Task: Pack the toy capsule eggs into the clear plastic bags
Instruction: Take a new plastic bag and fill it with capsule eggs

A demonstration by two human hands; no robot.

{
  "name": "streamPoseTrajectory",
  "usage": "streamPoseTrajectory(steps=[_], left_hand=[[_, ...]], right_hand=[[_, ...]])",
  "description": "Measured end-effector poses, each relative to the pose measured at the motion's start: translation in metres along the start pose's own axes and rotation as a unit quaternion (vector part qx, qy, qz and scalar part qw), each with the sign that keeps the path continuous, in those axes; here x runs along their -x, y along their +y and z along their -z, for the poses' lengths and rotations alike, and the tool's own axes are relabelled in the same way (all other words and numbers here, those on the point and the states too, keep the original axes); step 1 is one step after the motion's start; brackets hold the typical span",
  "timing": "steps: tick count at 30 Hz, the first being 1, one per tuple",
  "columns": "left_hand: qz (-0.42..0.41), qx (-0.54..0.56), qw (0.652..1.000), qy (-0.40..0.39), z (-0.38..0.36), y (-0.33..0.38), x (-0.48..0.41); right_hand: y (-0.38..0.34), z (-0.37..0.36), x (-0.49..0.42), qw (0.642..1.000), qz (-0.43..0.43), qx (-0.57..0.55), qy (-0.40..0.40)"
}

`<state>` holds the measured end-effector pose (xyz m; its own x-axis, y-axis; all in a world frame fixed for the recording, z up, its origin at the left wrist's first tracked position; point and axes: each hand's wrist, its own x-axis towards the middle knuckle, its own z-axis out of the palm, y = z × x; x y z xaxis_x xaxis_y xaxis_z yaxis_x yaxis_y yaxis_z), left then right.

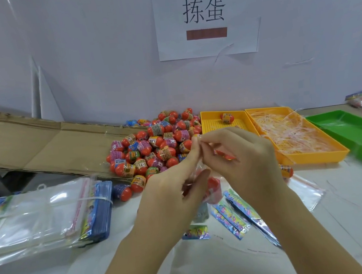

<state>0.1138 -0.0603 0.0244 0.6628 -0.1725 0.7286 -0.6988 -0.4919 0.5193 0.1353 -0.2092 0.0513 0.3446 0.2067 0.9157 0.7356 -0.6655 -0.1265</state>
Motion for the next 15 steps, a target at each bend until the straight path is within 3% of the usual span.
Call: streamPoseTrajectory(steps=[5,9,11,13,15], left_hand=[[0.016,0.062,0.997,0.04,0.002,0.0,-0.001],[0.043,0.102,0.988,0.108,0.008,-0.002,-0.002],[0.098,0.184,0.968,0.139,0.011,-0.009,-0.005],[0.138,0.231,0.951,0.152,0.014,-0.015,-0.009],[0.158,0.238,0.947,0.15,0.016,-0.02,-0.012]], right_hand=[[0.002,0.003,-0.002,0.998,-0.021,0.022,0.046],[0.024,0.026,-0.01,0.969,-0.206,-0.018,0.132],[0.04,0.041,-0.011,0.959,-0.269,-0.05,0.077],[0.047,0.047,-0.007,0.963,-0.257,-0.065,-0.045],[0.047,0.048,0.0,0.964,-0.234,-0.049,-0.115]])
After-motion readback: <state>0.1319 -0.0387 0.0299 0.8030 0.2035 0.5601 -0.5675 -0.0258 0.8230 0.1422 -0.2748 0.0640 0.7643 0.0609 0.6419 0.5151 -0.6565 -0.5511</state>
